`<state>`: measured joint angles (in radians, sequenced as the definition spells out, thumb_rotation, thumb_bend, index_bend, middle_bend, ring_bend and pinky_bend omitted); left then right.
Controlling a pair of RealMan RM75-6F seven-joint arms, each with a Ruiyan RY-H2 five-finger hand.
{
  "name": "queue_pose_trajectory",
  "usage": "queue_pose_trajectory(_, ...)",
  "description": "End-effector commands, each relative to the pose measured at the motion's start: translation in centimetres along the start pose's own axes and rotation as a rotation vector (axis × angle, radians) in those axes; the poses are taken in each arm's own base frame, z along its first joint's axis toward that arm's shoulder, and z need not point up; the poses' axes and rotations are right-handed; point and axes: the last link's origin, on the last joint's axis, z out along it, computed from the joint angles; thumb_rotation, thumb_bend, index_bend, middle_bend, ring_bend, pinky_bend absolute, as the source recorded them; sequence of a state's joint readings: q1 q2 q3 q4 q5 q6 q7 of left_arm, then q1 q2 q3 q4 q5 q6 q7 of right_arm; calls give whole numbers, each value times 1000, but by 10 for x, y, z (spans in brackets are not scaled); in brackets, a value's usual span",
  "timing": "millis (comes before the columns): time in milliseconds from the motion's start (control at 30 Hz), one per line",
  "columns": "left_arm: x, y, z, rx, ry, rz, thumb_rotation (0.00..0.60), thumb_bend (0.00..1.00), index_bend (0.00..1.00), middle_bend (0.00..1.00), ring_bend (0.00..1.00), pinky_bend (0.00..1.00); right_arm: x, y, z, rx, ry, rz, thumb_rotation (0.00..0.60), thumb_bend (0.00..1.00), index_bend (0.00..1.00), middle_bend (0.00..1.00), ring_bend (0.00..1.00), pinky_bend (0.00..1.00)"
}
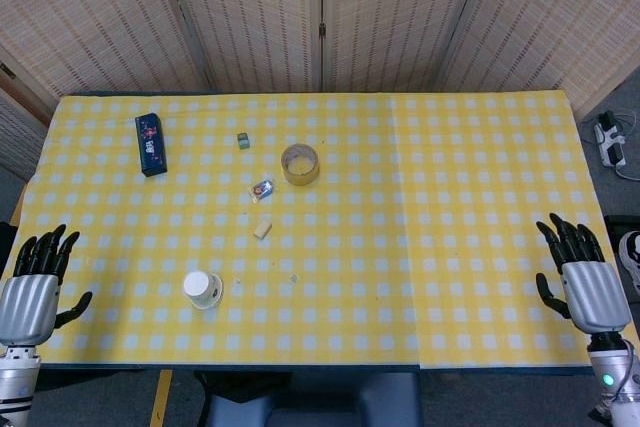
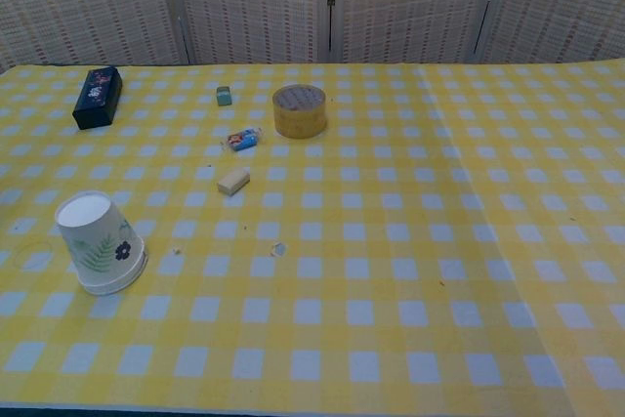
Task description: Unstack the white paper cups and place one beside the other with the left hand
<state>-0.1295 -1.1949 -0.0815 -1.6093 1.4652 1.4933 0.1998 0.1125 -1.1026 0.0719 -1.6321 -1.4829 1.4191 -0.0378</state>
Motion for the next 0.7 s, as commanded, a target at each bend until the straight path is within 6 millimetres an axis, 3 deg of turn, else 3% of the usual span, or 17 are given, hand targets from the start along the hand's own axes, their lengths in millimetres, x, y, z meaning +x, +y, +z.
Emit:
queue_pose_trajectory(33, -1, 0, 1, 0, -2, 1, 600, 290, 0, 0, 0, 0, 0, 0, 0, 1, 2, 4, 600, 526, 0, 0, 57, 0)
queue_pose_trajectory(367, -3, 5, 5, -29, -8, -3, 600, 290, 0, 0, 0, 0, 2, 1, -1, -1, 12, 6, 600, 526, 0, 0, 60, 0)
queue_pose_trajectory(700, 3, 34, 37, -243, -58, 4, 600, 354, 103, 25, 8, 0, 11, 0, -1, 4, 32, -11, 600, 526, 0, 0, 53, 0)
